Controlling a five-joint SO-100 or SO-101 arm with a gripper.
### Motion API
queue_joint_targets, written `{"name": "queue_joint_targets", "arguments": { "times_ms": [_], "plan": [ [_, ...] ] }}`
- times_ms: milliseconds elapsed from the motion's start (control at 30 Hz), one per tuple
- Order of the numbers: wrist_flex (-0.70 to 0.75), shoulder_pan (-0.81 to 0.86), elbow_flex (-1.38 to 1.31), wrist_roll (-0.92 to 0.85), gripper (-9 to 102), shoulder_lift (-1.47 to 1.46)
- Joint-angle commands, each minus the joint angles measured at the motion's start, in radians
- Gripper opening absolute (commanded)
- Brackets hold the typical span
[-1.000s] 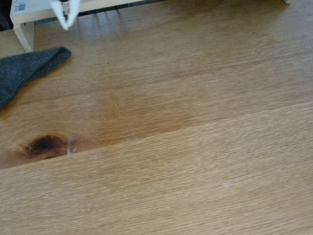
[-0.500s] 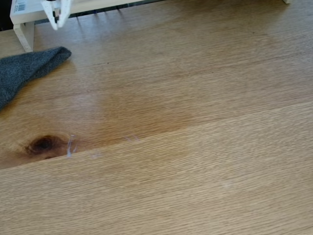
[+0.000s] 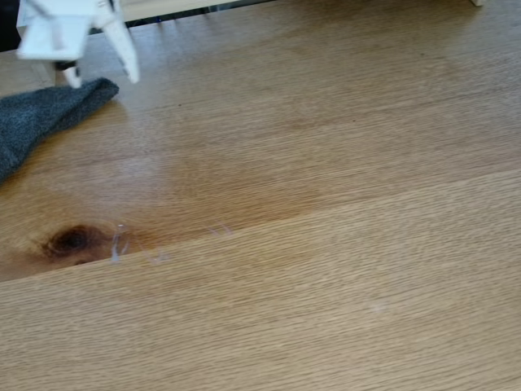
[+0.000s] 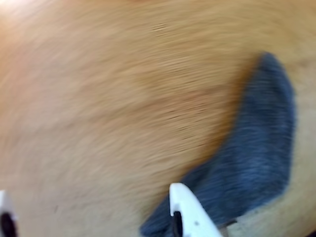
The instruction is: Clean the area in front of the robot
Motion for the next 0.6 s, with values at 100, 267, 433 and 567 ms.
{"name": "queue_joint_targets", "arguments": {
  "times_ms": [100,267,433,567],
  "plan": [
    [-0.029,0.437,-0.428,-0.017,32,-0.453],
    [-0.043,0.56,-0.499,-0.189,32,-0.652],
    [-0.015,0.594,-0.511,-0.333,33,-0.735],
    [-0.038,0.607,-0.511,-0.413,34,-0.787]
  ]
}}
